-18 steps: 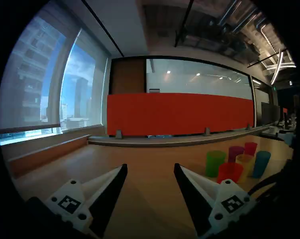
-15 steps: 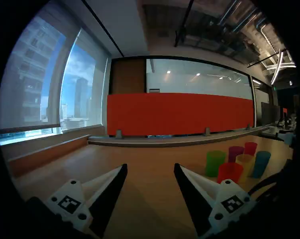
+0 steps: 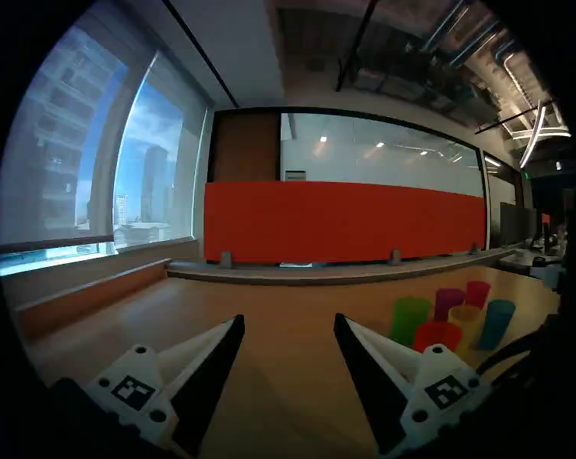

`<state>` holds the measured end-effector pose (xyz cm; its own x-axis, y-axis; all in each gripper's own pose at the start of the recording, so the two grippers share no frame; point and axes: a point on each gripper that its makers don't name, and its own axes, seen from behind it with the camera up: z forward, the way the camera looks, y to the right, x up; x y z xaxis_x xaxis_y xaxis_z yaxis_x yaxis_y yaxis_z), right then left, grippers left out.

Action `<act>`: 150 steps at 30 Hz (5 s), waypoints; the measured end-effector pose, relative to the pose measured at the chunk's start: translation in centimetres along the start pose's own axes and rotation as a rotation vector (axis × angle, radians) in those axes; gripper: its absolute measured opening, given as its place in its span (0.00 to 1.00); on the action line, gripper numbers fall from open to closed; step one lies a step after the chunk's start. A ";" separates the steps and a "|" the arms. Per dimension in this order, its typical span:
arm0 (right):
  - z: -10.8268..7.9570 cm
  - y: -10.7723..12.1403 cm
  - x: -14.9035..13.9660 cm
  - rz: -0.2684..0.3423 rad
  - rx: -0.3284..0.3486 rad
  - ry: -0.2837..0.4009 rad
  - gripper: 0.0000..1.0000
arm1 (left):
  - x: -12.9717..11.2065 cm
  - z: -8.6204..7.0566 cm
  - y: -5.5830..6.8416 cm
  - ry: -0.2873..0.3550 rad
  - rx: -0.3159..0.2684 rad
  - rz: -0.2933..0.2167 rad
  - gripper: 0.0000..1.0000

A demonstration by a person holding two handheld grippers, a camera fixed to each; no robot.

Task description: Pour water

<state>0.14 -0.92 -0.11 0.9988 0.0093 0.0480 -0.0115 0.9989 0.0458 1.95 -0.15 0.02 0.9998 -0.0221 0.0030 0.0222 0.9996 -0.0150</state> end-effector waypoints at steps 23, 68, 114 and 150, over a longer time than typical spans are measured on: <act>0.8 -2.8 14.5 0.022 0.151 -0.015 0.99 | 11.5 1.9 1.7 -0.048 -0.128 0.018 0.86; -1.2 -11.8 18.2 -0.037 0.602 -0.058 0.99 | 16.6 1.0 10.7 -0.063 -0.649 -0.054 0.86; -2.2 -10.9 8.5 -0.216 0.694 -0.356 0.99 | 8.4 2.0 12.5 -0.294 -0.715 0.134 0.86; -2.3 -10.5 0.1 -0.287 0.716 -0.466 0.99 | 1.8 3.4 12.5 -0.404 -0.681 0.228 0.86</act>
<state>0.45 -11.30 -2.86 0.8491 -0.4115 0.3312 0.0532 0.6904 0.7215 3.97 12.40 3.24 0.9047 0.3175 0.2841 -0.0547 0.7479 -0.6616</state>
